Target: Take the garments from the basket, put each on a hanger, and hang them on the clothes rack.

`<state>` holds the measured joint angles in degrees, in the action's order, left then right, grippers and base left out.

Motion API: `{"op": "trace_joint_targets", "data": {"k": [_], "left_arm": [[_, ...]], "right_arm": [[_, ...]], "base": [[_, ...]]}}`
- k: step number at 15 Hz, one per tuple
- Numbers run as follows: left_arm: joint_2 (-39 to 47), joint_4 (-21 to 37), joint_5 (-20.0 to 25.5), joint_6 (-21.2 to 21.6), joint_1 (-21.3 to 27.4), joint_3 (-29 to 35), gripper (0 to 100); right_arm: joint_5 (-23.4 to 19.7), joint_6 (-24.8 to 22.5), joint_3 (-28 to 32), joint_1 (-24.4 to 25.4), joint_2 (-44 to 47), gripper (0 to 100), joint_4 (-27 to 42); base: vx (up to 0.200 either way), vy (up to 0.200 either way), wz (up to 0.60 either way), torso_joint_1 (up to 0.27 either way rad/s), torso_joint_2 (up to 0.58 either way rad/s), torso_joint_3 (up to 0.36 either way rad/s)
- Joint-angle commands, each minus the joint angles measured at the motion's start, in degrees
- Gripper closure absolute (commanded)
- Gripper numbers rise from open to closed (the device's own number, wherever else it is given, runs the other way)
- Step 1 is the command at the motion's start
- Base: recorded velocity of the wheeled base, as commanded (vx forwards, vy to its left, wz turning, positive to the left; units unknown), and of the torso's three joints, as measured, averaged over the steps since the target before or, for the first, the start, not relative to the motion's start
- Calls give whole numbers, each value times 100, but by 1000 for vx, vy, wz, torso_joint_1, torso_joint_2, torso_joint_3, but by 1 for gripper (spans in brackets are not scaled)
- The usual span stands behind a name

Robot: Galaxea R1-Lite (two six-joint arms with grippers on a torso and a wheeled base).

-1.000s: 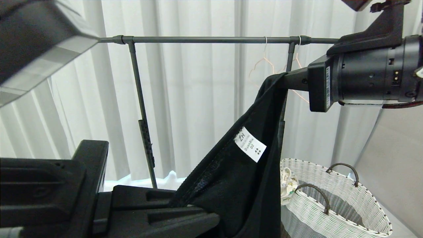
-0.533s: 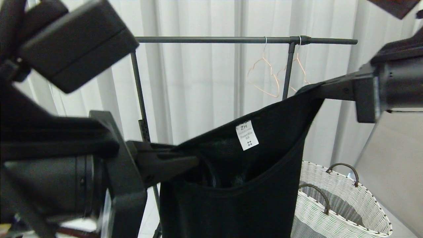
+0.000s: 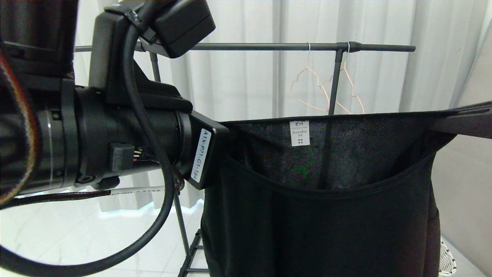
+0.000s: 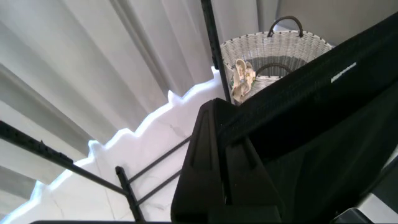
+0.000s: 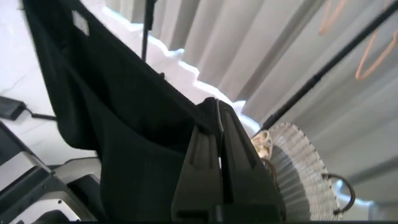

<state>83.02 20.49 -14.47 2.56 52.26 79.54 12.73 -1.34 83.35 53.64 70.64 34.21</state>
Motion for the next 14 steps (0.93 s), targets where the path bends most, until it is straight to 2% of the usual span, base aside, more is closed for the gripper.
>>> {"op": "trace_joint_targets", "data": {"k": [1, 4, 8, 13, 14], "left_arm": [[57, -1, -3, -1, -5, 79, 100], [92, -19, -3, 8, -14, 228, 100], [250, -37, 6, 60, -172, 536, 100], [347, -37, 6, 60, -181, 518, 100], [364, -37, 6, 60, -181, 527, 100]], "right_arm": [[11, 64, -108, -99, -174, 100, -11], [28, 178, -135, -134, -218, 100, -11], [63, 626, -372, -231, -279, 100, -19], [63, 635, -890, -301, -508, 100, -301], [63, 635, -934, -301, -534, 0, -292]], "base": [[0, 0, 0, 0, 0, 0], [0, 0, 0, 0, 0, 0], [0, 0, 0, 0, 0, 0], [0, 0, 0, 0, 0, 0], [0, 0, 0, 0, 0, 0]]}}
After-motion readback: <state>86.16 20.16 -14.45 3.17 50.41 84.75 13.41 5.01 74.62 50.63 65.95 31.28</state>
